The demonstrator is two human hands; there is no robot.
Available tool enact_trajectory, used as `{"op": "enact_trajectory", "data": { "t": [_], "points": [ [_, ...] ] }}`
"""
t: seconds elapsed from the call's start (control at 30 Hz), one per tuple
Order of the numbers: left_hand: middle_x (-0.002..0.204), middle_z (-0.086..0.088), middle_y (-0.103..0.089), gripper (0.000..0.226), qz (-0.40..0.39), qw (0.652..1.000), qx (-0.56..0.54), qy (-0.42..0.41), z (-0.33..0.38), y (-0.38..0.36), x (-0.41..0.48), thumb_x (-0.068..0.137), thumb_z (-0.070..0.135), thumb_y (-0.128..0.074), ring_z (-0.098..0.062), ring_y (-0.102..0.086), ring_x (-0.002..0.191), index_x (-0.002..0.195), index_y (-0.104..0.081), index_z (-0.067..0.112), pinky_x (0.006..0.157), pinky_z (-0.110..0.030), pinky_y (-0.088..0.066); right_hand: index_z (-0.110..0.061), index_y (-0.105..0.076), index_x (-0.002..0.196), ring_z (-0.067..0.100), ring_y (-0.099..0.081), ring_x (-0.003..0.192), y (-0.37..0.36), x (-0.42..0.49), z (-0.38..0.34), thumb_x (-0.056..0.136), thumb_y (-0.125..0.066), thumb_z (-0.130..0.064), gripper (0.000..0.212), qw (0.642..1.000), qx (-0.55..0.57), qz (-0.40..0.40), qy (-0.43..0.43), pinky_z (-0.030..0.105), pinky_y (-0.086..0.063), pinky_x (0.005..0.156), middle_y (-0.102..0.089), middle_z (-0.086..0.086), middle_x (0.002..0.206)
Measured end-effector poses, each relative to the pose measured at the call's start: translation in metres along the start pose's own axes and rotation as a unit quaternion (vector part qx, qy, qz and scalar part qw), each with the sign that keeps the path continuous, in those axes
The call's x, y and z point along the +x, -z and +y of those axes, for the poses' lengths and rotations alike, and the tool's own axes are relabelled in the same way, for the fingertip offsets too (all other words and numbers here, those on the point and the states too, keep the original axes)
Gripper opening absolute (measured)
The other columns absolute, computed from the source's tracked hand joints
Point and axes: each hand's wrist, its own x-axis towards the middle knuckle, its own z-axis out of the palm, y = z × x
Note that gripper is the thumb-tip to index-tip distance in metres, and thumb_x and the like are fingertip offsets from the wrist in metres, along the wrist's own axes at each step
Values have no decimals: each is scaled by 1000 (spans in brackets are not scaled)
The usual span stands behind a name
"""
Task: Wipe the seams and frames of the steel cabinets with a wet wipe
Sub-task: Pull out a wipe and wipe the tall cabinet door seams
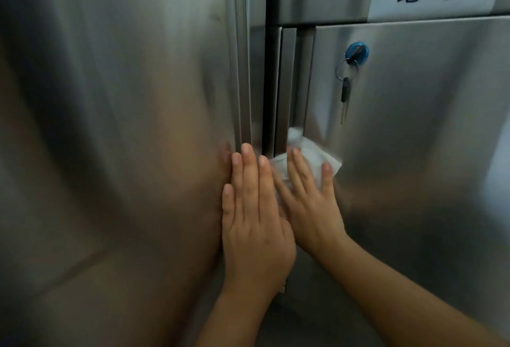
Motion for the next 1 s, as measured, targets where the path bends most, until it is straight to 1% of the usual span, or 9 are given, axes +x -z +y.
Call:
{"op": "enact_trajectory", "data": {
  "t": [0.07,0.13,0.2,0.33,0.5,0.63,0.83,0.93,1.0],
  "points": [
    [151,-15,-17,66,0,1000,-15,12,1,1,-2,79,9,-34,-20,-8,143,143,-19,0,117,-32,-3,-16,-5,149,35,11,142,-8,-13,-2,92,-7,-42,63,999,-26,-19,20,59,16,106,-10,21,154],
    [151,-15,-18,67,1,1000,-22,11,-1,3,-4,78,8,-33,-20,-8,143,143,-18,0,117,-32,-2,-17,-7,149,34,7,143,-10,-14,0,92,-17,-45,65,999,-30,-14,22,58,14,107,-10,21,154],
    [151,-16,-18,68,-3,1000,-23,8,-3,3,-9,76,4,-34,-21,-8,143,142,-20,-1,117,-32,-3,-20,-17,149,31,-3,143,-6,-10,6,91,-27,-48,65,999,-26,12,22,57,11,109,-9,20,153],
    [151,-17,-20,69,-23,1000,-4,8,-4,1,-26,74,2,-31,-21,-6,144,142,-23,-1,117,-32,1,-23,-26,146,29,-11,142,-1,-6,13,87,-36,-52,67,998,-40,48,30,61,-1,107,-17,16,153],
    [152,-20,-18,66,-69,997,46,-7,-7,-9,-54,77,9,-31,-24,-6,144,141,-21,-3,117,-35,-2,-21,-28,146,26,-5,142,-22,-41,-9,85,-43,-56,72,998,-44,-12,43,60,1,108,-21,15,152],
    [154,-18,-2,66,-100,988,113,-34,-13,-14,-70,83,15,-29,-26,0,144,144,-15,-5,117,-37,1,-18,-29,144,22,-10,142,-33,-68,-19,81,-54,-57,78,995,-72,-43,54,61,3,108,-26,12,151],
    [154,-19,5,73,-121,984,130,-7,-12,-25,-99,76,14,-34,-29,-3,144,144,-14,-7,117,-38,1,-19,-37,142,26,-23,141,-16,-40,-6,85,-43,-57,69,995,-92,2,50,60,-8,106,-36,13,148],
    [154,-22,5,72,-151,977,150,-10,-14,-30,-113,76,14,-30,-31,-5,143,143,-15,-8,116,-38,4,-20,-27,146,29,-15,143,-19,-36,-6,88,-32,-59,70,992,-106,-8,65,60,-4,106,-30,16,150],
    [153,-24,2,72,-162,974,158,-12,-16,-32,-120,77,14,-28,-31,0,143,143,-14,-8,116,-38,4,-22,-24,146,29,-6,142,-30,-49,-12,88,-32,-60,70,992,-104,-16,73,62,-2,106,-27,16,151]
  ]
}}
